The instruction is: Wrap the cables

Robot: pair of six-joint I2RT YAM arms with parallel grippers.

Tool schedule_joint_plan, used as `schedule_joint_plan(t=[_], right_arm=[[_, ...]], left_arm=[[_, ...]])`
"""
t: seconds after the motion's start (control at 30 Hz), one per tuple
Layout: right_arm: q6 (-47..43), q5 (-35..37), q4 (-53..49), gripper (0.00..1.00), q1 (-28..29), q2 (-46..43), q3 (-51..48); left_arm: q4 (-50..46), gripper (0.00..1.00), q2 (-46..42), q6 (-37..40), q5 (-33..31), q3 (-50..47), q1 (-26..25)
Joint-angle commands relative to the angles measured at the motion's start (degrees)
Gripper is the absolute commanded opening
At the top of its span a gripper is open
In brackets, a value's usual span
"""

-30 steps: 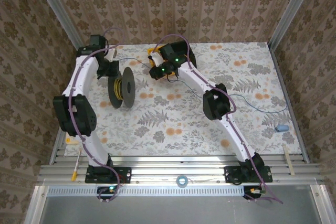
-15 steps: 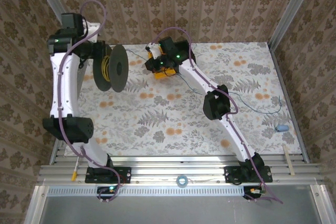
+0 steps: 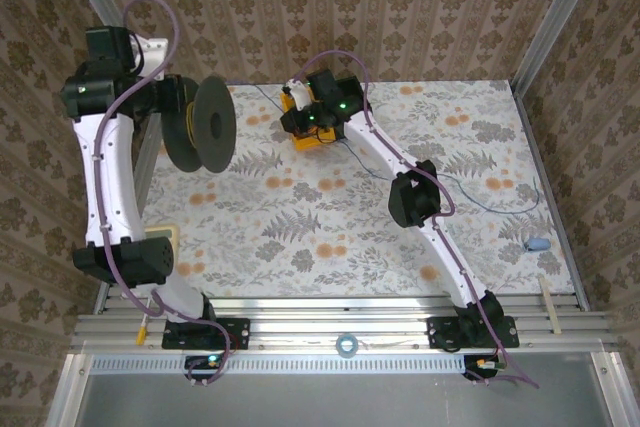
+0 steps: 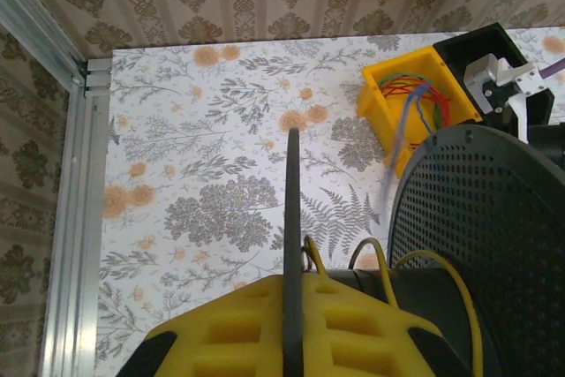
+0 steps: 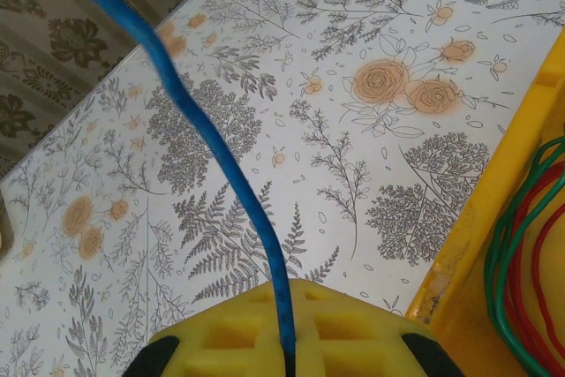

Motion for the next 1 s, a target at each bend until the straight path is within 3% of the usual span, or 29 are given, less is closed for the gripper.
schedule_joint_plan(t=[0.0,0.4,0.73,0.97], right_arm=[[2.13,1.67,1.69,0.0,0.3,-3.67,-0.42],[9.2,9.86,6.64,0.0,-0.84,-3.72,-1.02],[7.88,11.19,7.79,0.0,-1.98,-7.38,-11.5],[7.46,12.35,7.11,0.0,-2.6,-8.55,-14.76]], left_arm=[[4.36,0.0,0.66,-0.87,1.41,-6.78,-1.11],[11.49,0.0,5.18,-1.58,-1.38,-20.28,-6.22],[10.96,0.0,11.45,-0.71,-8.28,-17.22,-5.04],[11.39,0.0,14.73,-1.48,-9.2,-15.59,-4.46]])
